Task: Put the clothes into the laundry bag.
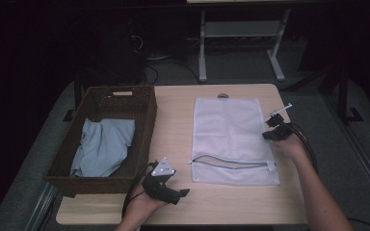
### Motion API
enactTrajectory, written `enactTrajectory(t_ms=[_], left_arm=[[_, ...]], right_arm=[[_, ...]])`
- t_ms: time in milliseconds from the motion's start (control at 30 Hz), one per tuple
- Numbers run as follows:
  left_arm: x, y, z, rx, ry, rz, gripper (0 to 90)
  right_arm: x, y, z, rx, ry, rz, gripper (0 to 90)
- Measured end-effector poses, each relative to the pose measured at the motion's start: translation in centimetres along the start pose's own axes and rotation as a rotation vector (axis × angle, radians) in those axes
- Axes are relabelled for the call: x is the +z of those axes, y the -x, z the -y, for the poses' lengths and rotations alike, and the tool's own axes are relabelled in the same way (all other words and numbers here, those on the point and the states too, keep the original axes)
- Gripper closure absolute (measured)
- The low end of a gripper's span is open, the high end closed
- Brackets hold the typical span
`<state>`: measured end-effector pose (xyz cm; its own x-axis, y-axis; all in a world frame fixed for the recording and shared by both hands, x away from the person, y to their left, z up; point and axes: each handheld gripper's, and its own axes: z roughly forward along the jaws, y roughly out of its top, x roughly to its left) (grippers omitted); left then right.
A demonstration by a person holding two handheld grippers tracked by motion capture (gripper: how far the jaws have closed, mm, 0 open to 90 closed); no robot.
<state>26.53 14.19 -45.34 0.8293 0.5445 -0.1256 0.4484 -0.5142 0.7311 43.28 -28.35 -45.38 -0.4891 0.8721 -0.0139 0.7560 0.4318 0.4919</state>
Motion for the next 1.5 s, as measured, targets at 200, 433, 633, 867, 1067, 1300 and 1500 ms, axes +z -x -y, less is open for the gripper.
enactTrajectory(t_ms=[200,433,633,867,1067,1300,1500], left_arm=[[0.0,0.0,0.0,0.000,-0.002,-0.001,14.4],[0.1,0.0,0.0,-0.002,-0.004,-0.003,14.4],[0.1,0.0,0.0,0.001,-0.007,-0.004,14.4],[0.1,0.0,0.1,0.000,-0.007,-0.004,14.4],[0.2,0.0,0.1,-0.003,-0.006,-0.004,14.4],[0.2,0.0,0.1,-0.003,-0.013,-0.004,14.4],[0.3,-0.1,0.1,-0.003,-0.014,-0.004,14.4]], right_arm=[[-0.4,0.9,0.9,0.016,0.008,0.002,89.6],[-1.1,2.5,2.0,0.040,-0.001,0.022,89.6],[-1.4,3.4,2.6,0.049,-0.010,0.041,89.6],[-1.7,4.5,3.2,0.066,-0.006,0.054,89.6],[-1.9,5.4,3.7,0.093,0.013,0.061,89.6],[-1.9,6.0,4.0,0.102,0.019,0.088,89.6],[-3.0,5.3,4.2,0.095,0.064,0.071,87.5]])
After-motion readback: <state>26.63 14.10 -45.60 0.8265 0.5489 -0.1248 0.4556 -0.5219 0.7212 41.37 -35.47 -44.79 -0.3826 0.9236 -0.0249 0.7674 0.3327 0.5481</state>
